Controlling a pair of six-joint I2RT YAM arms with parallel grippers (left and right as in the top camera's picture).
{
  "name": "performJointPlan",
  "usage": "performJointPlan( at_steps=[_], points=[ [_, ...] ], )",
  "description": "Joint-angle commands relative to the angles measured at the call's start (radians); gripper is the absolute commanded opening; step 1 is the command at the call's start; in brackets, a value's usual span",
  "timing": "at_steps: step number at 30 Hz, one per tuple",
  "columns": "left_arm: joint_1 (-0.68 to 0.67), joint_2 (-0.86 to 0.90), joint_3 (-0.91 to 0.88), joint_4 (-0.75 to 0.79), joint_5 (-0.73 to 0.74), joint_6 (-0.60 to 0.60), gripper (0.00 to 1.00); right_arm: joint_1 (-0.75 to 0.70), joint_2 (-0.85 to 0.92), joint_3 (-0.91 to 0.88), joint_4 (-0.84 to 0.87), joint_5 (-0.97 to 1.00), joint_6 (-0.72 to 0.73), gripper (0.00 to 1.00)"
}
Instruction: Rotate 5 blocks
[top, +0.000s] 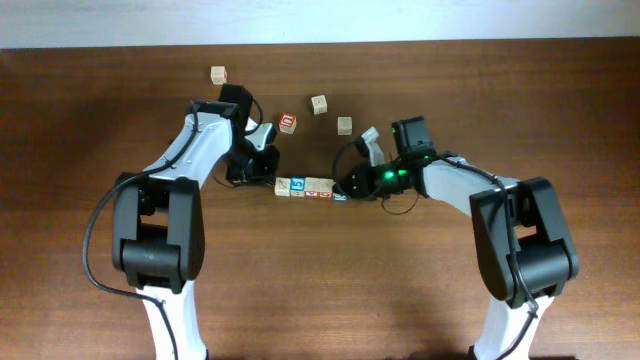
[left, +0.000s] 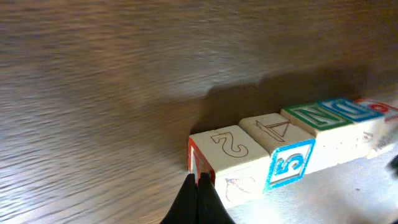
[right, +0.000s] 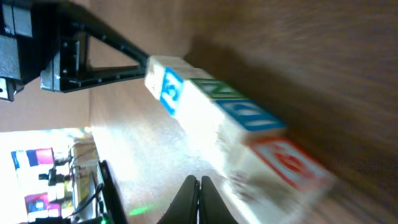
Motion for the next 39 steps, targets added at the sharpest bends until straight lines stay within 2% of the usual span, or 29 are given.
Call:
performJointPlan(
  at_steps=[1, 11, 17, 28, 39],
  points=[
    [-0.007, -0.019, -0.005, 0.002, 0.047, -0.010, 0.00, 0.020, -0.027, 0.013, 0.000, -0.026, 0.001, 0.05],
    [-0.007, -0.019, -0.005, 0.002, 0.046, -0.009, 0.00, -0.059, -0.074, 0.049, -0.080, -0.002, 0.000, 0.04],
    [-0.007, -0.019, -0.005, 0.002, 0.046, -0.009, 0.00, -0.112, -0.075, 0.043, -0.230, 0.138, 0.003, 0.04],
    [-0.007, -0.019, -0.005, 0.002, 0.046, -0.010, 0.00, -0.072, -0.017, 0.043, -0.219, 0.241, 0.031, 0.05],
    [-0.007, -0.019, -0.005, 0.002, 0.046, -0.009, 0.00, -0.052, 0.019, 0.043, -0.192, 0.227, 0.029, 0.05]
  ],
)
